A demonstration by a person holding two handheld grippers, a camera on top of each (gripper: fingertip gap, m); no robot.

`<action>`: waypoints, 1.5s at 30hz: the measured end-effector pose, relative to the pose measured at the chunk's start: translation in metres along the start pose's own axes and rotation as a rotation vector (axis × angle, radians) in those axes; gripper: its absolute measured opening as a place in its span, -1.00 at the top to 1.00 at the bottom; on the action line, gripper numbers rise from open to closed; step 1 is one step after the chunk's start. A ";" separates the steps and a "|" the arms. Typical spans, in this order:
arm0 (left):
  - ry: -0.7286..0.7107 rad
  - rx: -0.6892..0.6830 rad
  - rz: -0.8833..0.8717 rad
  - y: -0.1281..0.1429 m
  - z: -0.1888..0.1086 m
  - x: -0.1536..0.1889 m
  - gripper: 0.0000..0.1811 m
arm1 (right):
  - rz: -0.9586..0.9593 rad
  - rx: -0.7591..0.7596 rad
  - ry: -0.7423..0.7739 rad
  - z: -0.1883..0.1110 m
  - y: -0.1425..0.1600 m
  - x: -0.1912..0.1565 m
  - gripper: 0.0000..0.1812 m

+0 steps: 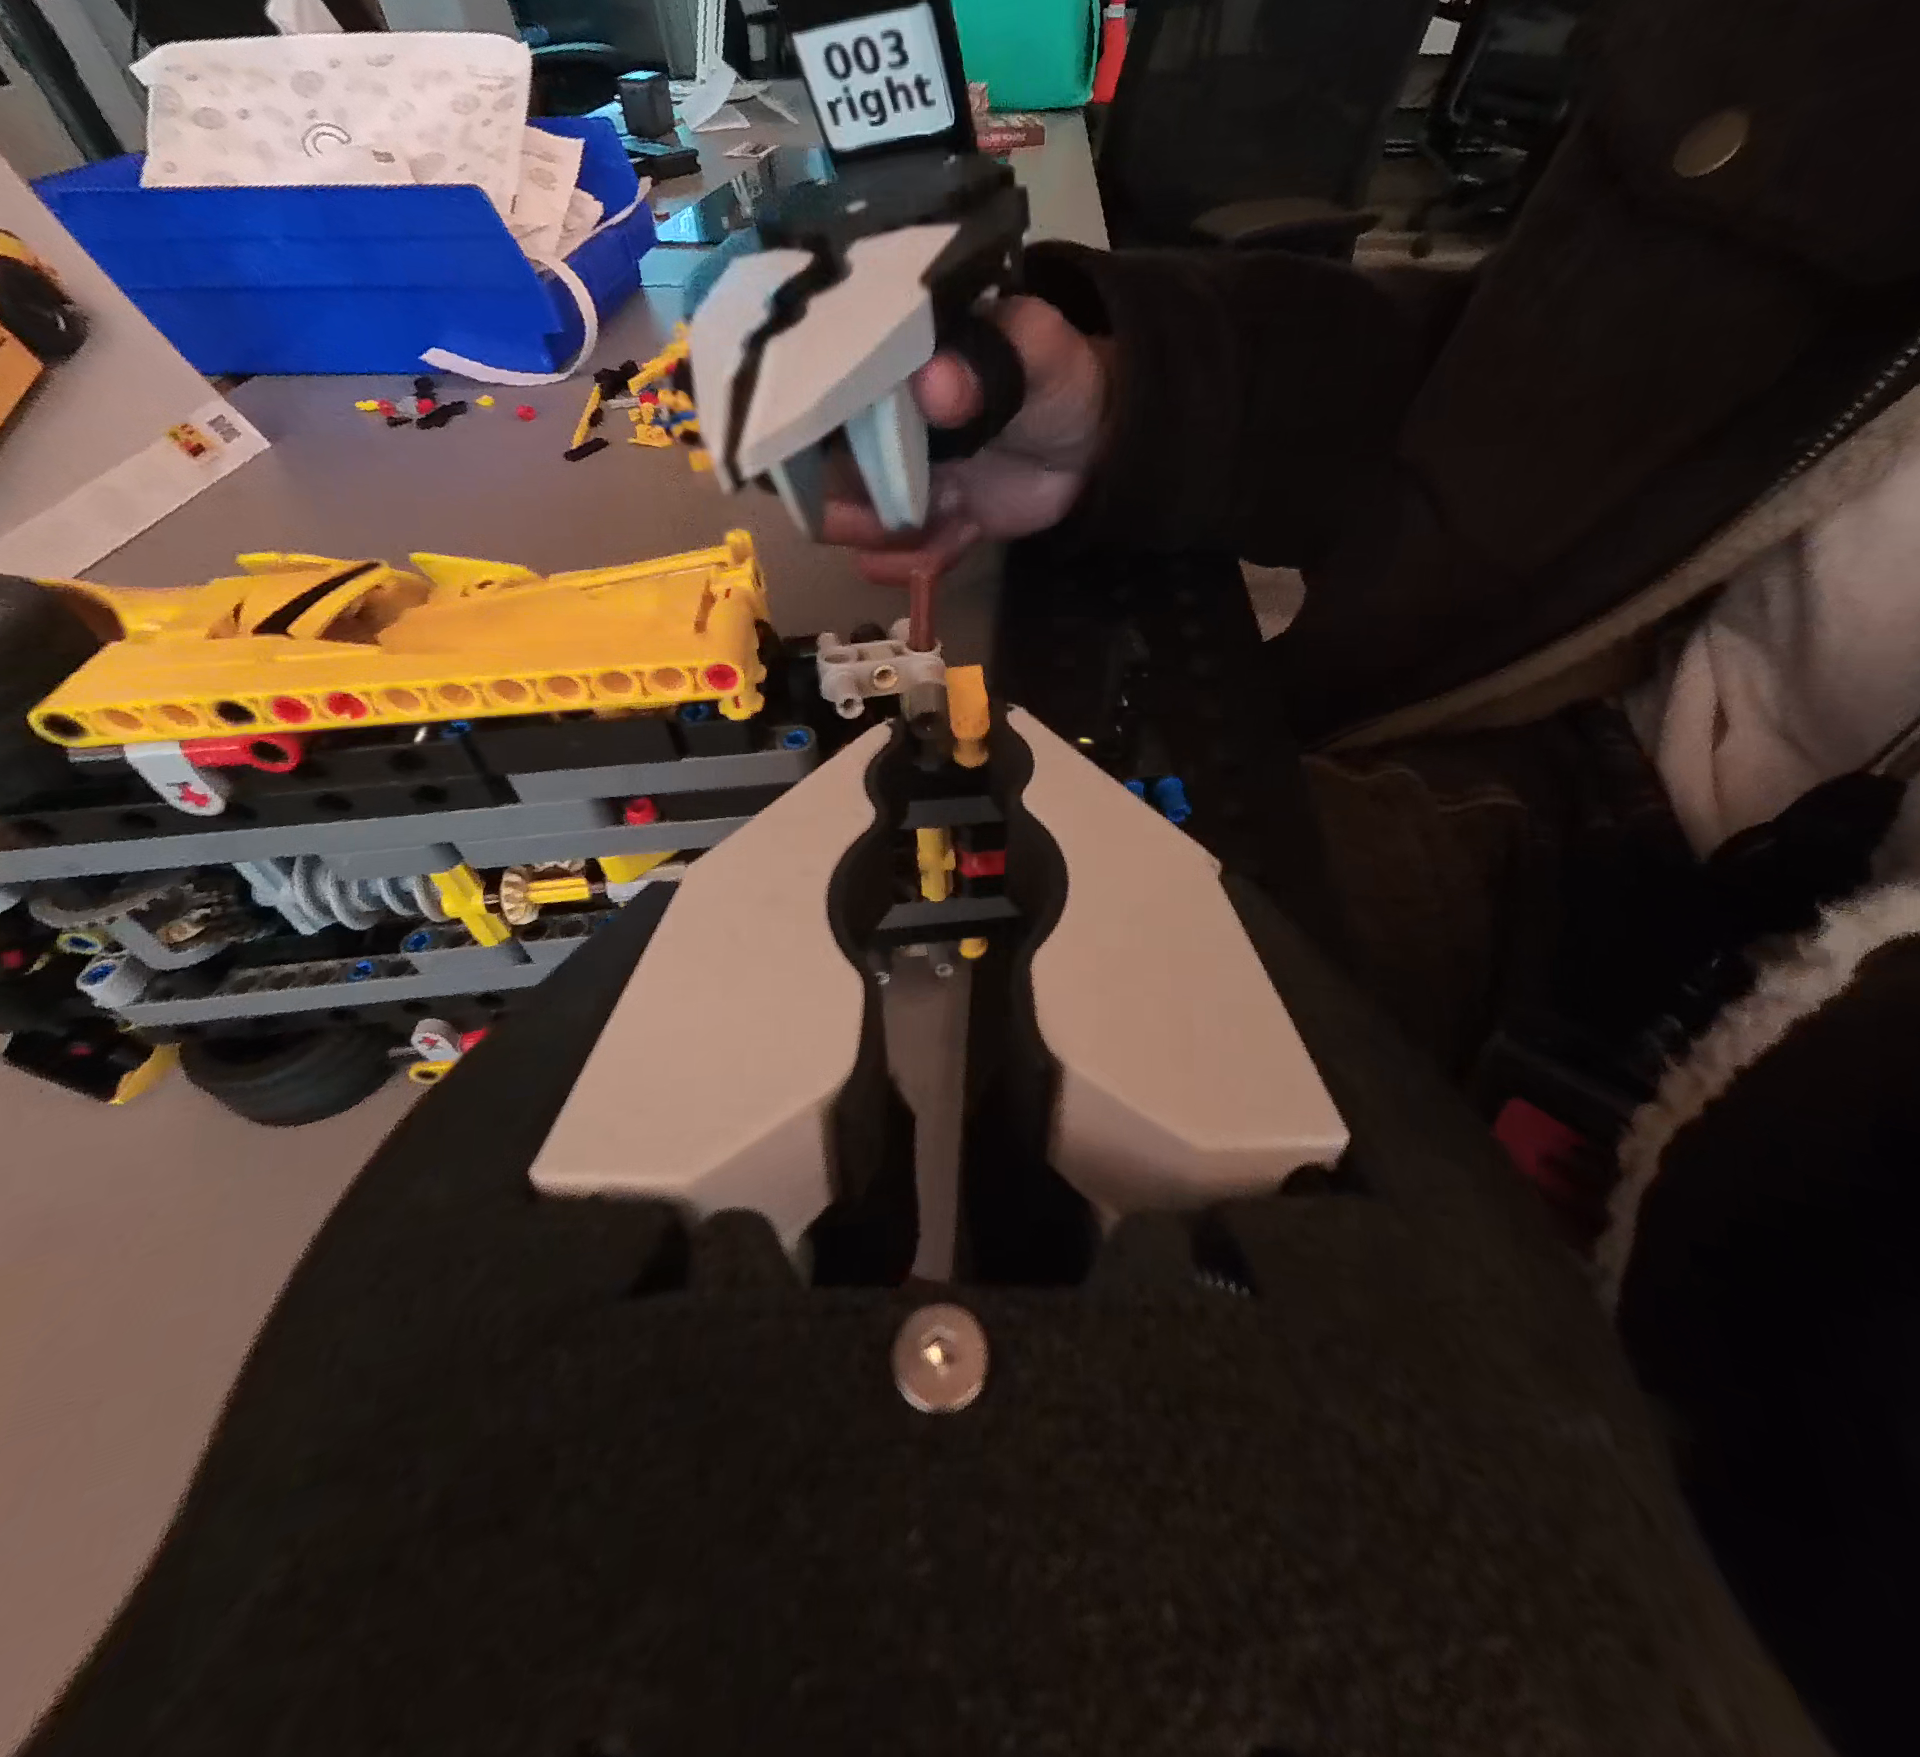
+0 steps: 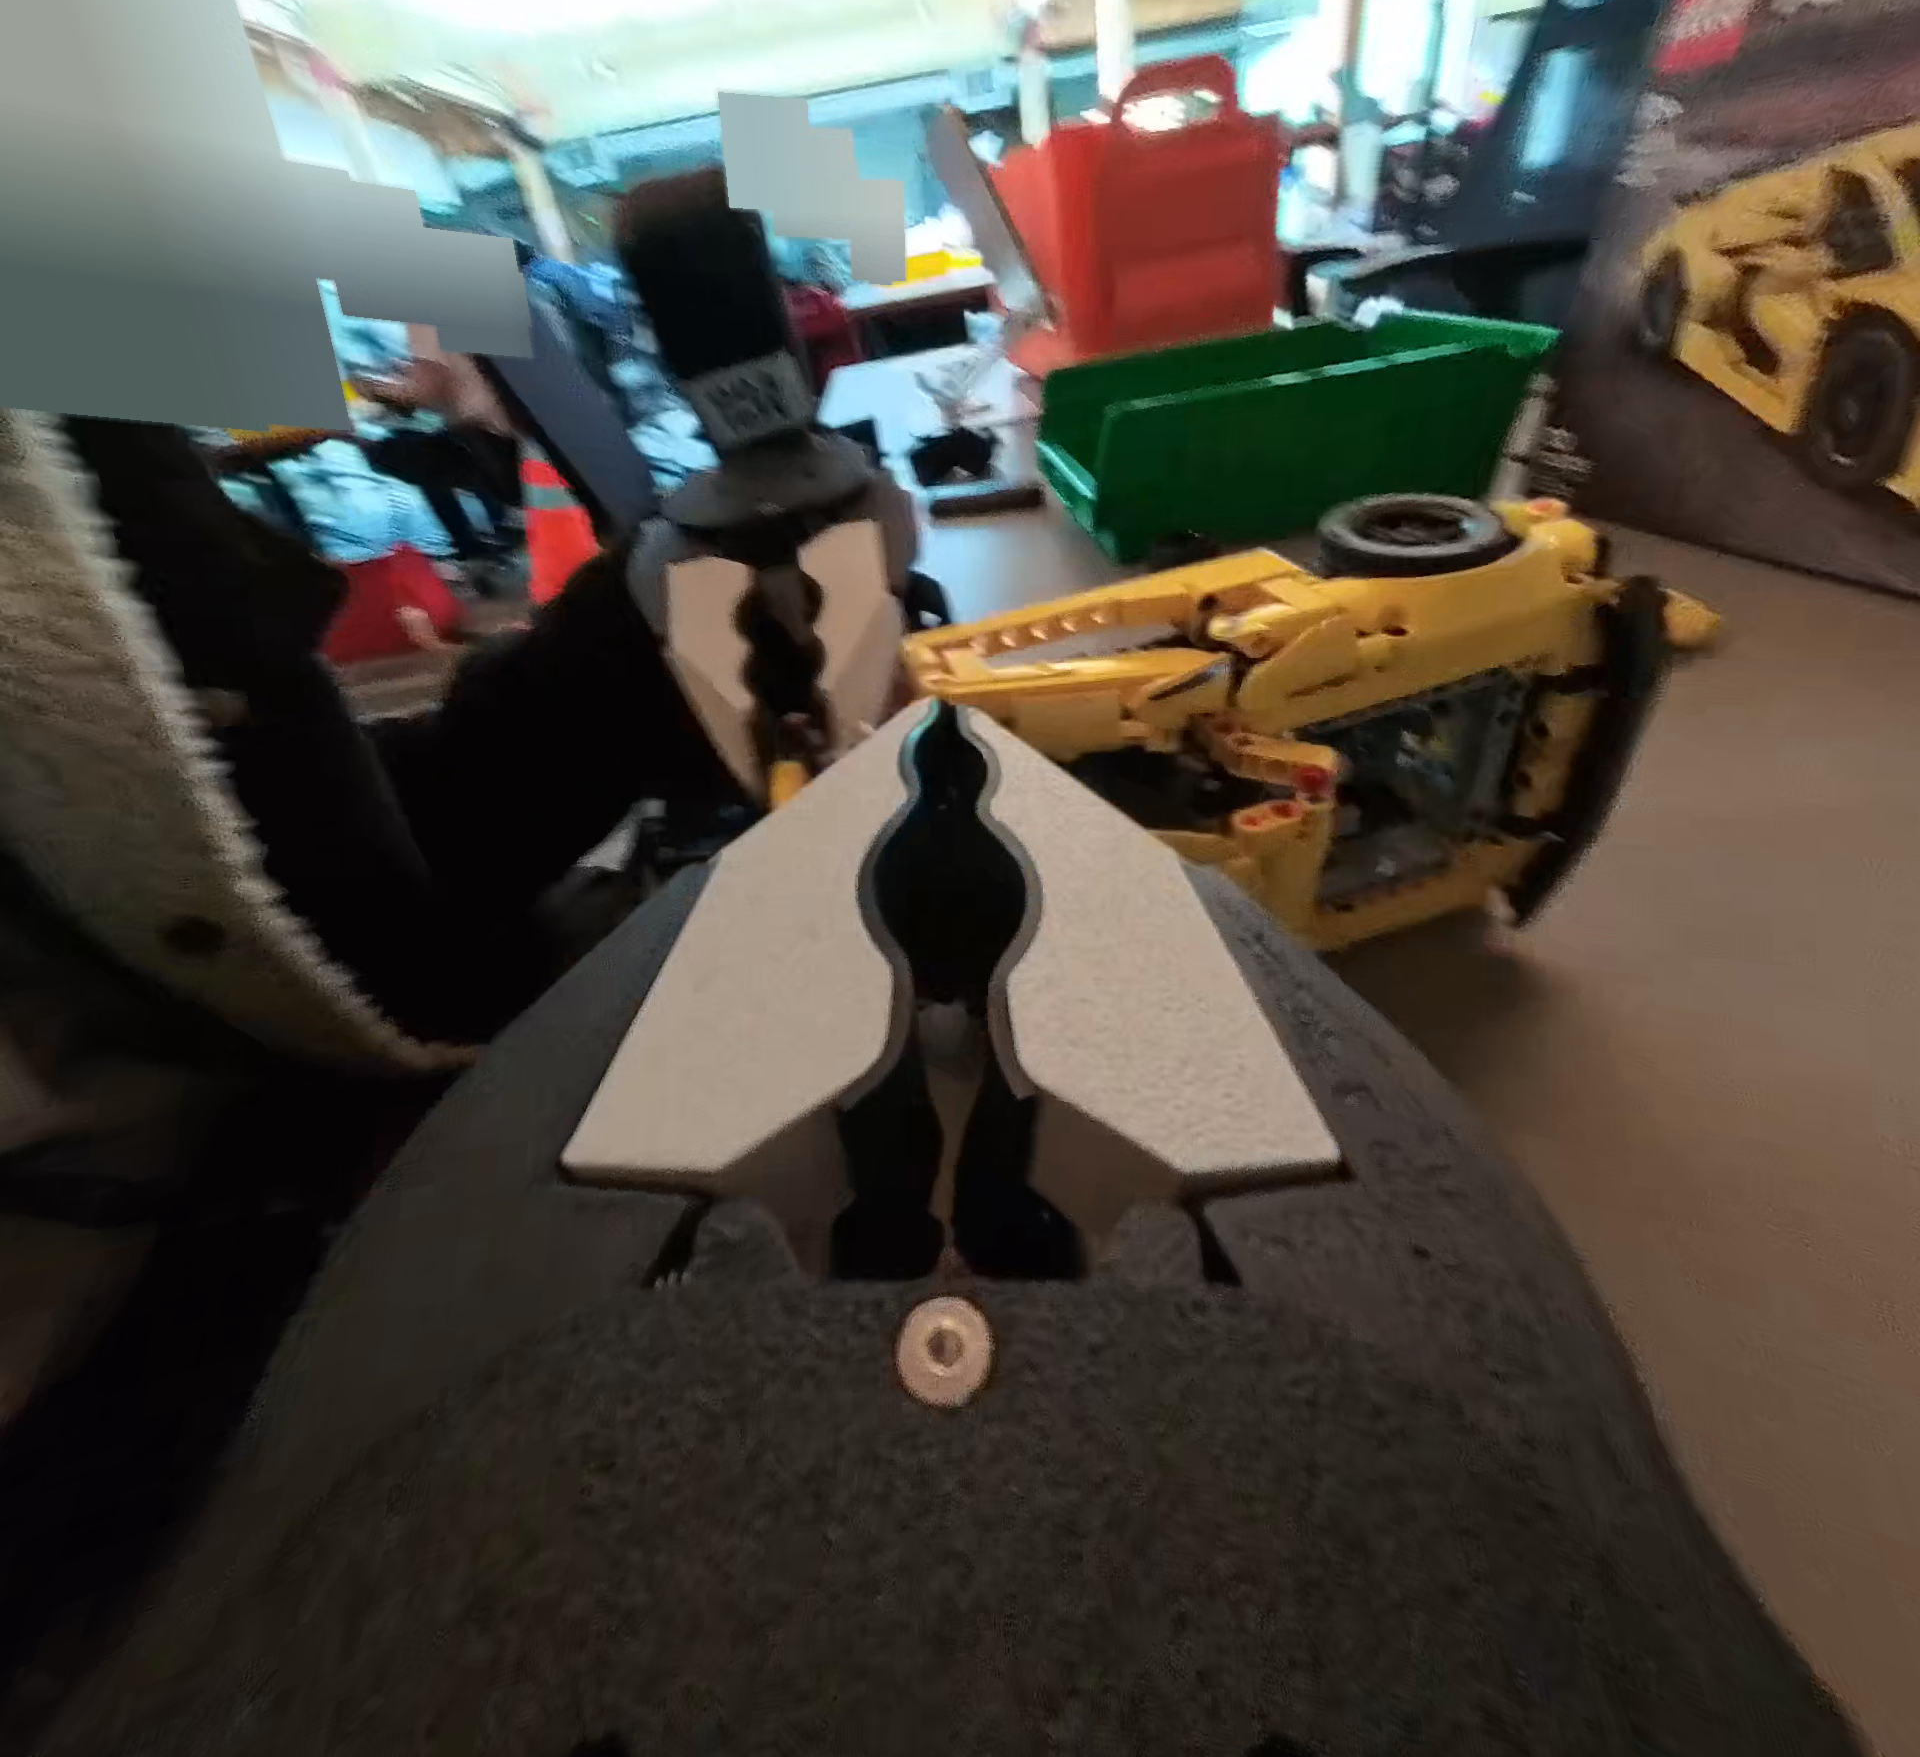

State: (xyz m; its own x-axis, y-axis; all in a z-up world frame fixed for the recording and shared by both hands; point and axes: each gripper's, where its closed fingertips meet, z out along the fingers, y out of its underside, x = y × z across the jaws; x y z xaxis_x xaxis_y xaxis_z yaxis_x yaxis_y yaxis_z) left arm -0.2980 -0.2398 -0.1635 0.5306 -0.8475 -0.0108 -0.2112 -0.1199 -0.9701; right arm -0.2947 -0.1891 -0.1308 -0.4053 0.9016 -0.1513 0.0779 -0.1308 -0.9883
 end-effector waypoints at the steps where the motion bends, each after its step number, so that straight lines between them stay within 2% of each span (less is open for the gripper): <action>1: 0.000 0.000 0.000 0.000 0.000 0.000 0.85 | 0.012 0.023 -0.069 -0.002 -0.004 -0.010 1.00; 2: -0.002 -0.002 0.002 0.000 0.000 0.000 0.85 | 0.019 0.024 -0.113 -0.003 -0.004 -0.016 1.00; 7: -0.002 -0.001 0.000 0.000 0.000 0.000 0.85 | -0.115 -0.163 -0.115 0.016 0.031 -0.028 0.91; 14: 0.004 -0.001 -0.017 0.000 0.001 0.000 0.85 | -0.228 -0.177 -0.036 0.020 0.033 -0.023 0.86; 19: 0.003 0.002 -0.027 0.000 0.001 0.000 0.85 | -0.197 -0.180 -0.032 0.023 0.034 -0.022 0.84; 27: -0.058 0.005 -0.062 0.002 0.001 -0.011 0.84 | -0.244 -0.213 0.099 0.025 0.032 -0.011 0.87; 31: -0.085 -0.001 -0.053 0.002 0.001 -0.014 0.85 | -0.230 -0.197 0.107 0.024 0.029 -0.009 0.95; 36: -0.089 0.008 -0.054 0.001 -0.001 -0.018 0.85 | -0.126 -0.141 0.031 0.019 0.027 -0.008 1.00; 40: -0.084 0.015 -0.048 0.002 -0.004 -0.017 0.85 | -0.070 -0.002 0.041 0.008 0.006 -0.004 0.99; 42: -0.086 0.017 -0.038 0.002 -0.006 -0.017 0.85 | -0.042 -0.028 0.086 0.009 0.011 0.006 0.96; 45: -0.091 0.011 -0.002 0.005 -0.016 -0.016 0.84 | -0.013 -0.152 0.173 0.012 0.036 0.024 0.94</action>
State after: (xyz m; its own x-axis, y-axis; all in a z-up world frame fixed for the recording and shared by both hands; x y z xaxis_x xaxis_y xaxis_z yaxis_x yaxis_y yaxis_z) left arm -0.3202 -0.2349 -0.1642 0.6037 -0.7966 -0.0303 -0.2010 -0.1153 -0.9728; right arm -0.3132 -0.1769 -0.1699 -0.2458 0.9619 -0.1201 0.2151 -0.0667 -0.9743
